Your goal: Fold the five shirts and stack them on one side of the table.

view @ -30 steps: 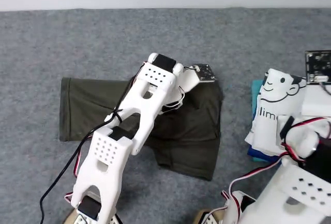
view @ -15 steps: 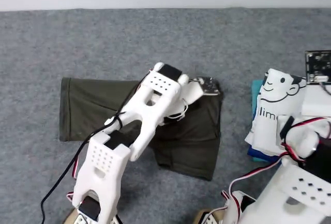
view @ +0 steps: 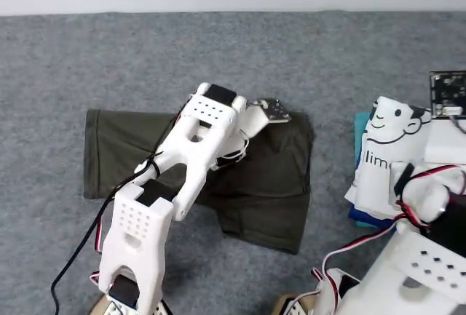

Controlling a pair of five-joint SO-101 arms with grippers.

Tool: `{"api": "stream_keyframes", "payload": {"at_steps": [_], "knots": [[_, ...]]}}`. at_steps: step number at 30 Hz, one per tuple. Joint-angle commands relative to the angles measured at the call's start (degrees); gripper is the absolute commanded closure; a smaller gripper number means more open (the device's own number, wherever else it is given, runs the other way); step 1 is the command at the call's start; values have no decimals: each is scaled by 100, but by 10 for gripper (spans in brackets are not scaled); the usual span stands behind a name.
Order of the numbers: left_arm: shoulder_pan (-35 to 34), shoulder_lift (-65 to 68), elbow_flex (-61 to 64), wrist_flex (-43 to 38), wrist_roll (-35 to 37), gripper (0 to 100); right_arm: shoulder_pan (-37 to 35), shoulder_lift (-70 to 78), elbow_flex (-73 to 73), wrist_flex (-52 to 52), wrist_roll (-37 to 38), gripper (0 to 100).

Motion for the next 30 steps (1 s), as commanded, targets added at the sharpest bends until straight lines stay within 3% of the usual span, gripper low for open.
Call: {"api": "stream_keyframes", "payload": {"at_steps": [1, 7, 10, 13, 17, 24, 30], "knots": [[97, -316, -576, 475, 53, 994, 66, -84, -18, 215, 0, 972], [246, -668, -664, 527, 62, 991, 75, -127, -26, 215, 9, 972], [466, -1046, -426, 527, 62, 936, 84, -127, -35, 215, 9, 969], [914, -1503, 233, 527, 62, 874, 84, -127, -53, 224, 9, 969], [1644, -1960, 1086, 510, 105, 874, 84, -127, -53, 224, 9, 969], [2716, -1996, 1859, -123, 633, 859, 84, -127, -35, 224, 9, 969], [2980, -1987, 2352, -782, 835, 820, 84, -127, -35, 224, 9, 969]]}}
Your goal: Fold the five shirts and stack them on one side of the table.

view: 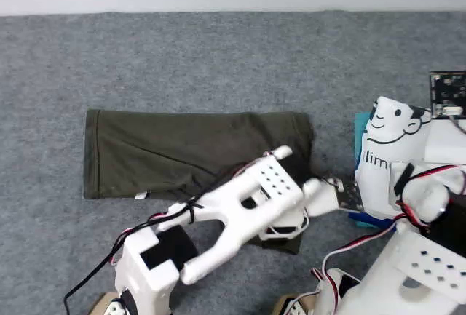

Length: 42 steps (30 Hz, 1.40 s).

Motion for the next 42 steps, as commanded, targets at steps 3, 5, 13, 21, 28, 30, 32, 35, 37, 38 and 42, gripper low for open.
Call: {"api": "stream_keyframes", "payload": {"at_steps": [3, 5, 13, 21, 28, 30, 32, 35, 37, 38, 42], "knots": [[70, -343, 374, -545, 97, 820, 84, -127, -35, 233, 0, 969], [62, -343, 541, -721, 97, 820, 84, -127, -35, 233, 0, 969], [-18, -132, 1130, -1451, 273, 842, 84, -127, -35, 233, 0, 969], [53, -62, 954, -1275, 369, 995, 84, -127, -26, 233, 0, 970], [132, -484, 954, -932, 343, 995, 84, -127, -26, 233, 0, 971], [114, -809, 945, -949, 360, 995, 84, -127, -26, 233, 0, 971], [105, -1073, 945, -958, 369, 995, 84, -127, -26, 233, 0, 971], [-9, -1292, 945, -967, 369, 995, 84, -127, -26, 233, 0, 970], [-158, -1301, 936, -1073, 369, 995, 84, -127, -26, 233, 0, 969], [-290, -1301, 936, -1134, 369, 995, 84, -127, -26, 233, 0, 969], [-677, -1301, 927, -1688, 431, 995, 84, -127, -18, 233, 0, 969]]}}
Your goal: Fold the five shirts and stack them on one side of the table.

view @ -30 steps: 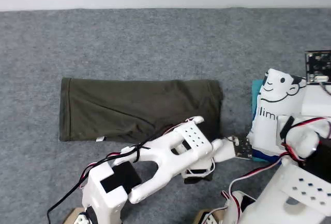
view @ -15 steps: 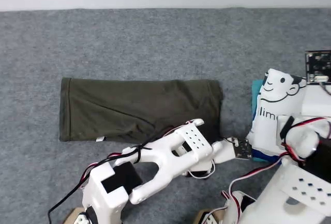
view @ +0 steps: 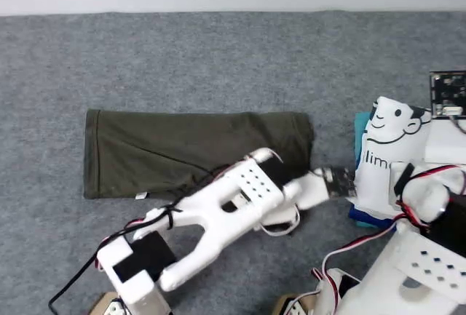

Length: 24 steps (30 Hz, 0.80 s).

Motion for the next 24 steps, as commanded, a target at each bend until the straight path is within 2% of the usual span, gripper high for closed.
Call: {"api": "stream_keyframes", "payload": {"at_steps": [1, 12, 18, 24], "knots": [[-308, -325, -180, -554, 167, 995, 75, -127, -18, 233, 0, 969], [-457, 571, -303, -1670, 220, 995, 75, -145, 440, 233, 0, 969], [-993, 1248, -1200, -1644, 220, 994, 57, -400, 466, 224, 0, 969], [-1363, 1653, -2273, -967, -281, 976, 57, -435, 475, 224, 0, 969]]}}
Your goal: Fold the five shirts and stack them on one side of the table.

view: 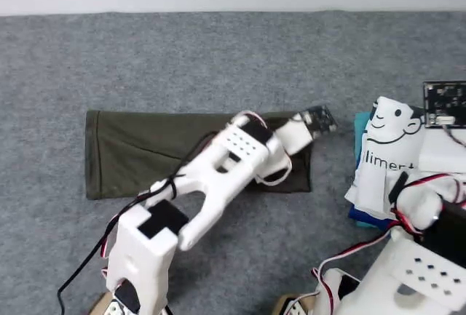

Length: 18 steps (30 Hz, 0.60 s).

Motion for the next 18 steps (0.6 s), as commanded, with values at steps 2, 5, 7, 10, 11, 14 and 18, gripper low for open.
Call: {"api": "stream_keyframes", "payload": {"at_steps": [2, 5, 7, 10, 11, 14, 18], "knots": [[-202, 114, -804, 466, -290, 938, 57, -84, -18, 224, 0, 969], [-281, 246, -919, 527, -290, 885, 57, -92, -18, 224, 0, 969], [-334, 343, -927, 510, -290, 870, 66, -101, -18, 224, 0, 969], [-431, 536, -936, 510, -387, 866, 75, -110, -18, 224, 18, 969], [-448, 598, -936, 519, -484, 867, 75, -110, -18, 224, 18, 969], [-545, 624, -945, 527, -580, 870, 75, -110, -18, 224, 26, 969], [-615, 264, -1226, 941, -571, 870, 75, -110, -18, 224, 26, 969]]}}
